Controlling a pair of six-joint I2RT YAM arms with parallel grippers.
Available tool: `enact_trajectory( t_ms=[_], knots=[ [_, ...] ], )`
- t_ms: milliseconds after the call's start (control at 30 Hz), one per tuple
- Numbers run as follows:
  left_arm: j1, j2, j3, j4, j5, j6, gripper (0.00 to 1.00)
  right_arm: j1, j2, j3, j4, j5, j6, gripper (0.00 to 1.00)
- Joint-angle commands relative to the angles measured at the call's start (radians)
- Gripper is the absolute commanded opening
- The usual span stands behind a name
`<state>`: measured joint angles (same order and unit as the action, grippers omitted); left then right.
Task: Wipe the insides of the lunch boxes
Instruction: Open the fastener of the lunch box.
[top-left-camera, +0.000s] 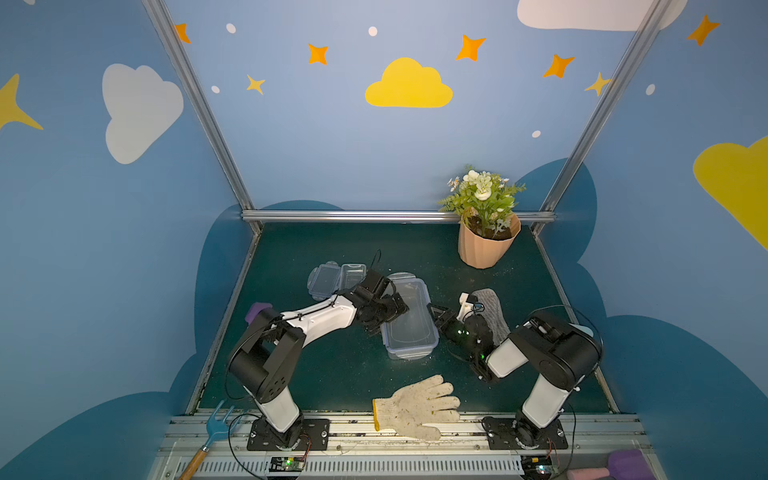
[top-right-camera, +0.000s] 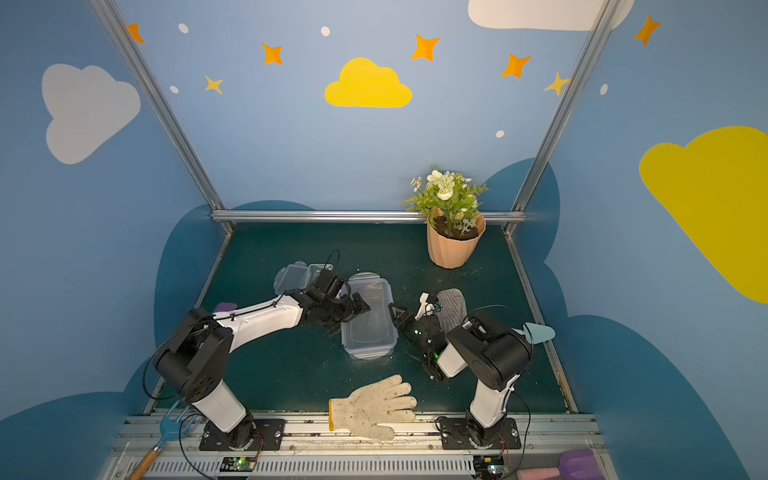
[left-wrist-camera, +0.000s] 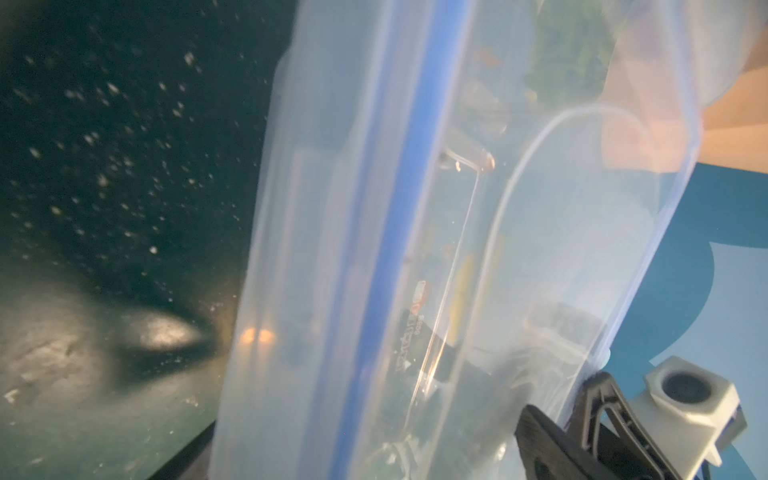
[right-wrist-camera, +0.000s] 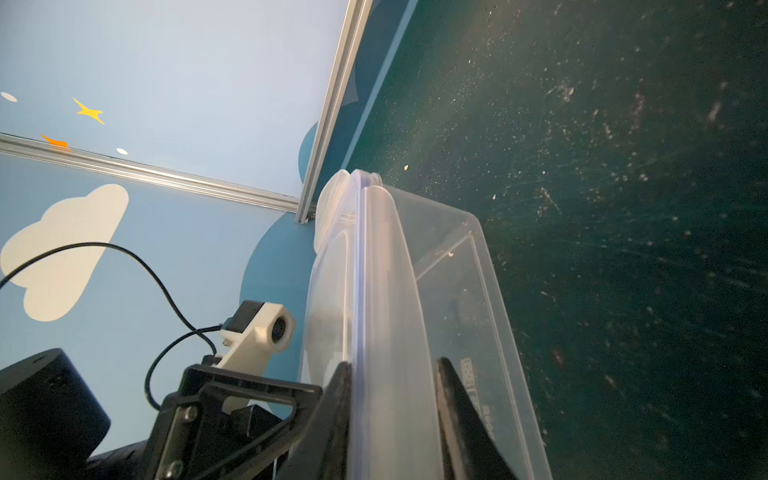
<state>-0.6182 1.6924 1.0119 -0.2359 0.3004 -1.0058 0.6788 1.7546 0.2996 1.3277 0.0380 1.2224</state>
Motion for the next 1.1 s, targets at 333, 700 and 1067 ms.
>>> enact_trajectory(
  t_ms=[333,700,1067],
  knots=[
    [-0.028,0.111,-0.031,-0.128,-0.053,-0.001,0.99,0.103,-0.157,0.123,-0.574,0.036,-0.153,0.0],
    [-0.031,0.125,-0.026,-0.132,-0.06,0.004,0.99,0.147,-0.195,0.202,-0.844,0.083,-0.233,0.0],
    [-0.034,0.141,-0.023,-0.13,-0.058,0.009,0.99,0.197,-0.204,0.279,-1.046,0.11,-0.303,0.0]
  ],
)
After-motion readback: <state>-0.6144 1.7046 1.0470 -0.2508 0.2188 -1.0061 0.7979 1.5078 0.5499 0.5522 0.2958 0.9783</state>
